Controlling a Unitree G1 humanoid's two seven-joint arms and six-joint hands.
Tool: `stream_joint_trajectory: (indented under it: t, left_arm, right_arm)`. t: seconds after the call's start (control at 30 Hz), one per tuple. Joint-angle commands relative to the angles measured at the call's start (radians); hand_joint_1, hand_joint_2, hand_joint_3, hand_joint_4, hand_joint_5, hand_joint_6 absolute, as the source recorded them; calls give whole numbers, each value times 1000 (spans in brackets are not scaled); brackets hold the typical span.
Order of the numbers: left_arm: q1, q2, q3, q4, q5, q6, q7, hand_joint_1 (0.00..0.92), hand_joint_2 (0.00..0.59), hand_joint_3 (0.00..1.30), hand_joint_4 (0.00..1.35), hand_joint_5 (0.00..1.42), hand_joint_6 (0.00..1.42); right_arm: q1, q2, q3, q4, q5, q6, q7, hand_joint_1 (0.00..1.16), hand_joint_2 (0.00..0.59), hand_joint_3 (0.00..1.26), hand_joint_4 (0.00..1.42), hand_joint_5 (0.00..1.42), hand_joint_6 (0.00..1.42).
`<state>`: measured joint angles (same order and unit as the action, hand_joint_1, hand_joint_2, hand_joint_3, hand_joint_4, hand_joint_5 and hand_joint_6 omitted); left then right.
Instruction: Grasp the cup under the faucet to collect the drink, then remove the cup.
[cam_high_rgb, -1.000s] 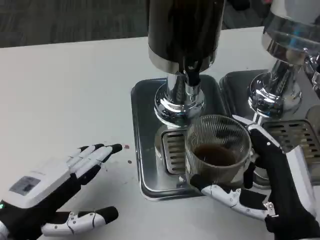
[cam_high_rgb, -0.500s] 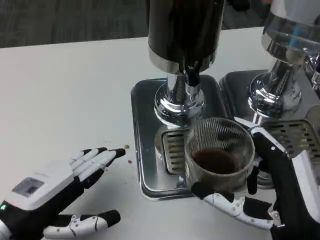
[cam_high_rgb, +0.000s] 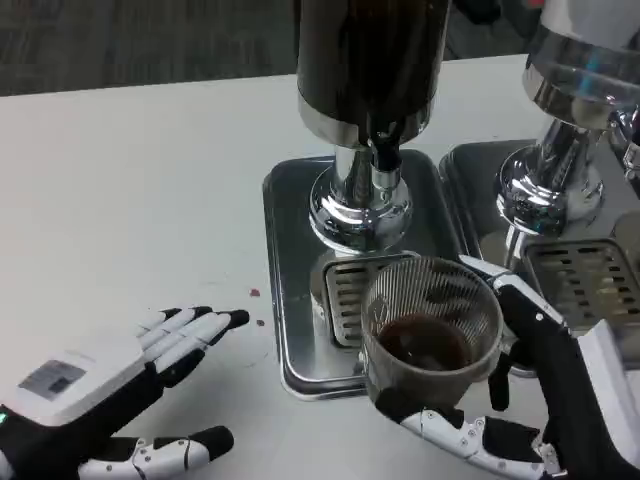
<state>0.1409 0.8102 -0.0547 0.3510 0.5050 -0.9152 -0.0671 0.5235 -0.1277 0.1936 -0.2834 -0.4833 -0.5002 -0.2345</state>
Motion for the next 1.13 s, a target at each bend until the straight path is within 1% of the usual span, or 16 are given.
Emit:
stream_joint_trajectory:
  t: [0.03,0.3,0.5,0.67,0.7,0.8,1.0,1.13]
  left_arm:
    - [29,24,13,-13,-25,-22,-12,0,245,0,0,0,0]
    - [78,28,41,-53,-21,-22,0,0,250,0,0,0,0]
    - [120,21,73,-106,-10,-28,7,0,254,0,0,0,0]
    - [165,7,104,-146,-14,-11,8,0,263,0,0,0,0]
    - [178,3,112,-158,-15,-3,8,0,265,0,0,0,0]
    - [207,-14,118,-176,-32,15,1,0,278,0,0,0,0]
    - [216,-31,132,-190,-25,25,7,0,285,0,0,0,0]
    - [223,-34,144,-206,-19,35,6,0,287,0,0,0,0]
  right_arm:
    - [1,2,5,-50,19,-39,6,924,162,528,610,891,1275]
    - [12,14,2,-53,20,-34,4,918,160,531,610,894,1275]
    - [16,13,-6,-60,21,-30,7,916,160,532,610,894,1275]
    - [21,12,-13,-68,28,-23,13,915,160,535,610,895,1275]
    - [19,10,-11,-65,39,-24,21,914,161,536,610,895,1275]
    - [9,7,-16,-72,30,-23,25,912,164,537,610,895,1275]
    - [20,17,-18,-74,31,-23,22,909,167,538,617,895,1275]
    - [14,18,-17,-72,35,-20,27,908,168,538,618,895,1275]
